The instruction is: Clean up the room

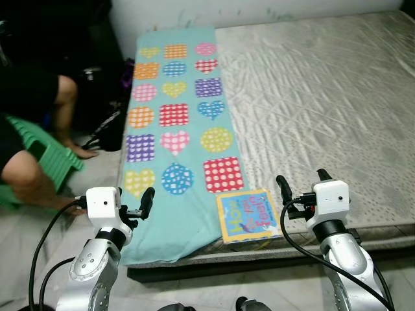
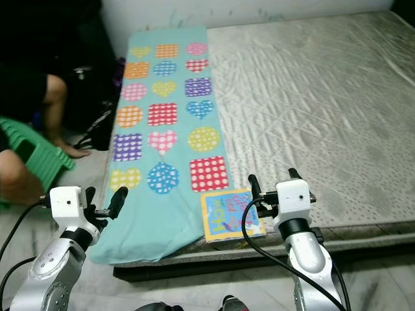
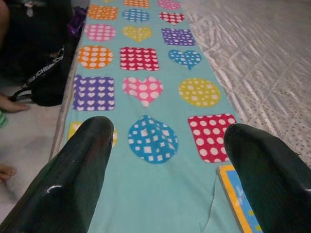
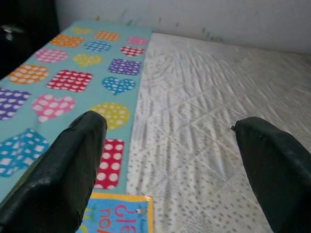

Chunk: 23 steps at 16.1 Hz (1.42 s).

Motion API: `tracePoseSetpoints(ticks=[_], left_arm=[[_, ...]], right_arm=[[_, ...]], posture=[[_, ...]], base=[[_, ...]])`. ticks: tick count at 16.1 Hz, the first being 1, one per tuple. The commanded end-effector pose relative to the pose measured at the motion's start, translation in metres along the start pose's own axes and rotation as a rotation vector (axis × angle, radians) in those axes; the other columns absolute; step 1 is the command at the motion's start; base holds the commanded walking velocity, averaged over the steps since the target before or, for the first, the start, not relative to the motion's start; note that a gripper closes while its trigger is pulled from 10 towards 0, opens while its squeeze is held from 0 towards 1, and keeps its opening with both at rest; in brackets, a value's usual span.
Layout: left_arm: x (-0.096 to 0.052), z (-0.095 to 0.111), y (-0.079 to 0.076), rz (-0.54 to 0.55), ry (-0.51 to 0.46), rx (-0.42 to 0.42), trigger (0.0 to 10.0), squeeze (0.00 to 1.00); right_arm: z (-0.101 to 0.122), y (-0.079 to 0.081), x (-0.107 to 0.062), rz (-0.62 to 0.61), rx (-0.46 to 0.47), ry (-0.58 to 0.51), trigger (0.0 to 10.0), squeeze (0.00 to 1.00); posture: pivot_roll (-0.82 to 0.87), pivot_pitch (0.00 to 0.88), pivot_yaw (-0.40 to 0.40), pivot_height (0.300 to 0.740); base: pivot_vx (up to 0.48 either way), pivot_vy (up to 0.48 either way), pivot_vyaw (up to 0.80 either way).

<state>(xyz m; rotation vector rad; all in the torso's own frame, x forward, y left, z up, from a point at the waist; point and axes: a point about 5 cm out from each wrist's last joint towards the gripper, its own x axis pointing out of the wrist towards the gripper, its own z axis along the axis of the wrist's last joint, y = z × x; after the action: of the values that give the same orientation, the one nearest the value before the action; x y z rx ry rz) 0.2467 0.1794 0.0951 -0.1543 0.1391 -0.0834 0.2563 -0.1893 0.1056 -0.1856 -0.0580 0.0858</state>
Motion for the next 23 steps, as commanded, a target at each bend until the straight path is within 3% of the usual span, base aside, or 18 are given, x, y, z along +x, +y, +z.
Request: tracePoseSetpoints(ticks=[1, 23], left_arm=[[-0.0007, -0.0017, 0.0054, 0.029, 0.013, 0.012, 10.0, 0.00], [-0.0026, -0.0020, 0.0024, 0.004, 0.012, 0.027, 10.0, 0.00]], right_arm=[[-0.0023, 0.0015, -0.0014, 0.006, 0.006, 0.005, 10.0, 0.00], [-0.0054, 0.0015, -0.0029, 0.000, 0.014, 0.012, 10.0, 0.00]], posture=[[-0.17, 0.139, 0.111, 0.740], [-0.17, 0.129, 0.112, 0.740]], base=[[0.000, 0.000, 0.00], [0.000, 0.000, 0.00]])
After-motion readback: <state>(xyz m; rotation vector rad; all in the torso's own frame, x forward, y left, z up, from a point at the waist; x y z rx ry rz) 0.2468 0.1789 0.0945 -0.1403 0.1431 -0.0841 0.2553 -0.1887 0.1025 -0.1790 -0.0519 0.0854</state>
